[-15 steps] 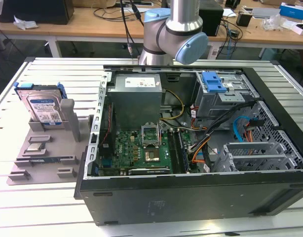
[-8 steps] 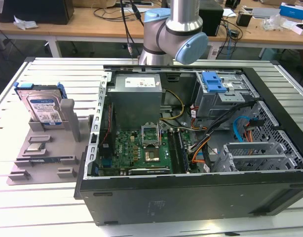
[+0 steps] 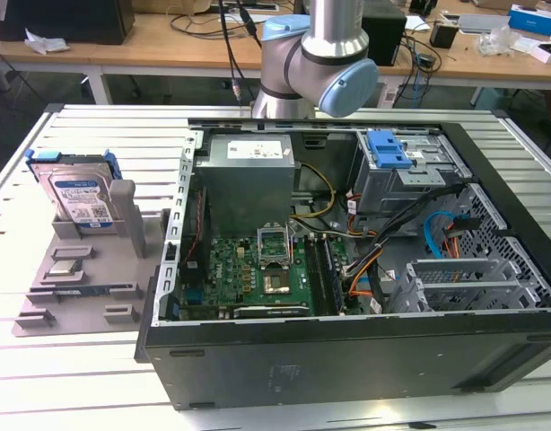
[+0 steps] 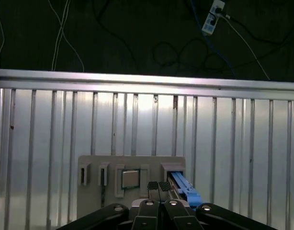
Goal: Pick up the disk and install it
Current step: 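Pick up the disk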
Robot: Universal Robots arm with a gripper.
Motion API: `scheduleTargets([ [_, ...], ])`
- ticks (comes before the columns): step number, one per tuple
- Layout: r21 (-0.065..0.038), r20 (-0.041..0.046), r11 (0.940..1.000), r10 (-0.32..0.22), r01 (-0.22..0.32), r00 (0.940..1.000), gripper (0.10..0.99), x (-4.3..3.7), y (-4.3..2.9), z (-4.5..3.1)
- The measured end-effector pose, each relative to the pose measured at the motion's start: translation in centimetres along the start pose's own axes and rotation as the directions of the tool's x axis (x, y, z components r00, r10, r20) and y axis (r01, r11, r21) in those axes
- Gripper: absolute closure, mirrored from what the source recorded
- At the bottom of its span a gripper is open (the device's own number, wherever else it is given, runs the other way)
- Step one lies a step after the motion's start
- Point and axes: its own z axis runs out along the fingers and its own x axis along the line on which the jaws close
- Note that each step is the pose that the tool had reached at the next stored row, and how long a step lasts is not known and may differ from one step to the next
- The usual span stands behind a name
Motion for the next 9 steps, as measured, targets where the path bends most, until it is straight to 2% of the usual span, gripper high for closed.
scheduleTargets([
  [2,-0.001,-0.0013,0.9996,-0.028,0.028,0.9996,0.984,0.00,0.00,0.00],
  [7,-0.001,-0.0013,0.9996,-0.029,0.029,0.9996,0.976,0.00,0.00,0.00],
  [9,-0.001,-0.0013,0.9996,-0.030,0.030,0.9996,0.855,0.00,0.00,0.00],
])
